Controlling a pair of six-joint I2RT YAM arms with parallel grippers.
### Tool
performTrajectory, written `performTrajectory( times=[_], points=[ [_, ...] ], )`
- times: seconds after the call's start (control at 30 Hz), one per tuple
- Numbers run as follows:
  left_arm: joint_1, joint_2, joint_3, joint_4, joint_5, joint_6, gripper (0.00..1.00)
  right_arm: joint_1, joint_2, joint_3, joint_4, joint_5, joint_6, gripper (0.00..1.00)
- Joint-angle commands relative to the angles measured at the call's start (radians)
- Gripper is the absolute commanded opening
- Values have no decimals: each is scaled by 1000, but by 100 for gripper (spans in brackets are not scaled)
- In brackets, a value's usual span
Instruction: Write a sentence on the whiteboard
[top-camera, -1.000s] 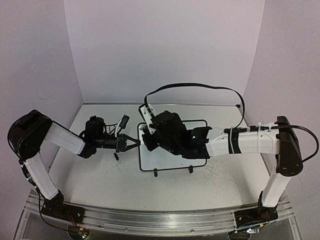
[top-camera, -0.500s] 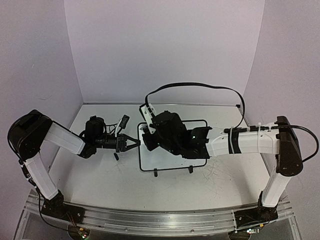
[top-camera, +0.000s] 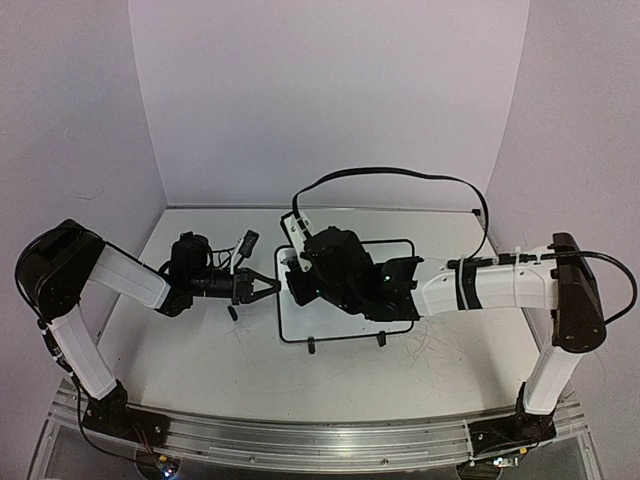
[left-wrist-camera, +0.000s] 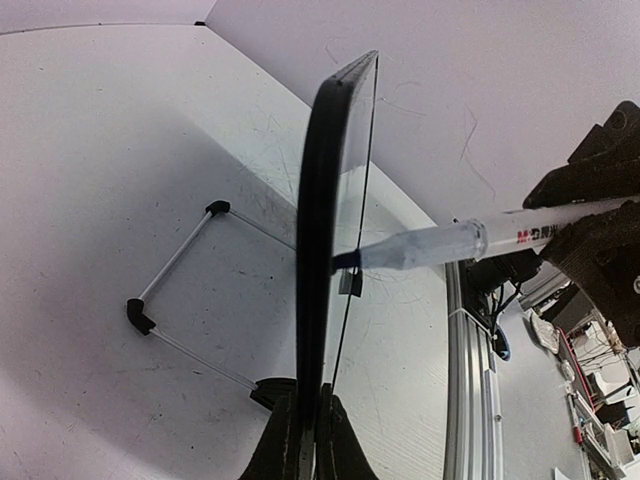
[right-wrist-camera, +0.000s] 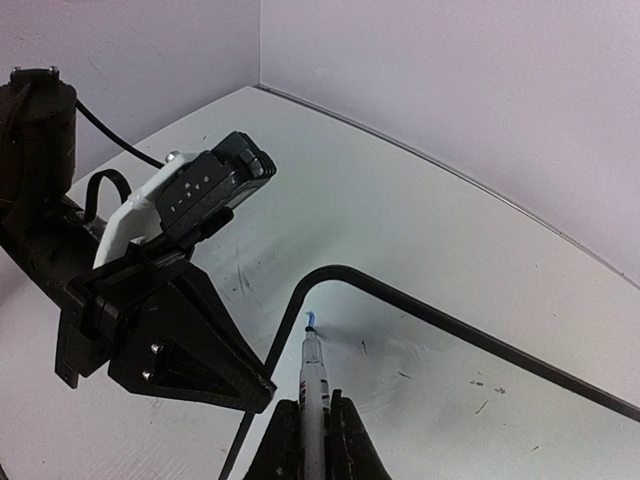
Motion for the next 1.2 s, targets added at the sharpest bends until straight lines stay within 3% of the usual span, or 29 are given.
performTrajectory(
  times=[0.0, 0.63, 1.17],
  points=[
    [-12, -39, 11, -3, 31, 14, 0, 2, -21, -20, -7, 18, 24, 0],
    [-16, -43, 12, -8, 31, 15, 0, 2, -42, -76, -17, 10, 79, 0],
    [-21, -45, 11, -11, 32, 17, 0, 2, -21, -16, -11, 78, 50, 0]
  ],
)
